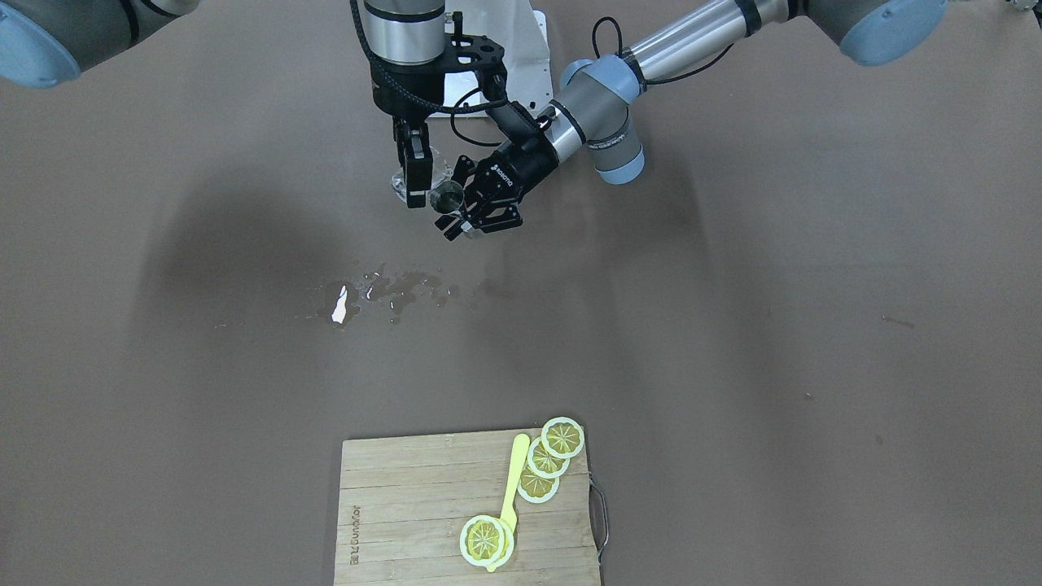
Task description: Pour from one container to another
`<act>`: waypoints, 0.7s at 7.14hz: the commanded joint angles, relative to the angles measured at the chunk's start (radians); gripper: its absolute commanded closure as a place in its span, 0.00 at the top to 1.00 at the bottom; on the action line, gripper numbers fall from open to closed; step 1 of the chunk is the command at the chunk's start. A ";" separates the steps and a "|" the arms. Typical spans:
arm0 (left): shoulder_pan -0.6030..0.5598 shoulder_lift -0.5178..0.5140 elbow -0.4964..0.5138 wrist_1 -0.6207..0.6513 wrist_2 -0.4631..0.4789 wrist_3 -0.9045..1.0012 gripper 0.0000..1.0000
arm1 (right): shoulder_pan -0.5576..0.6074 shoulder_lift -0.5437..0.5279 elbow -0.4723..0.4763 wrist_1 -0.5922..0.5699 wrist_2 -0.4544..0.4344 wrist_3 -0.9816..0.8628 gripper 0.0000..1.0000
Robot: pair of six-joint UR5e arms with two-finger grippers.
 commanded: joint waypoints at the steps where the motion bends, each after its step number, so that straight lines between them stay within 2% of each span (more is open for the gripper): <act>1: -0.001 -0.001 0.000 0.000 0.012 0.000 0.00 | 0.013 -0.003 0.034 0.004 0.036 0.002 0.00; 3: -0.001 0.000 0.000 -0.002 0.014 0.000 0.00 | 0.075 -0.019 0.058 0.018 0.105 0.005 0.00; 5: -0.003 0.000 -0.001 -0.006 0.012 0.000 0.00 | 0.159 -0.066 0.074 0.099 0.203 0.007 0.00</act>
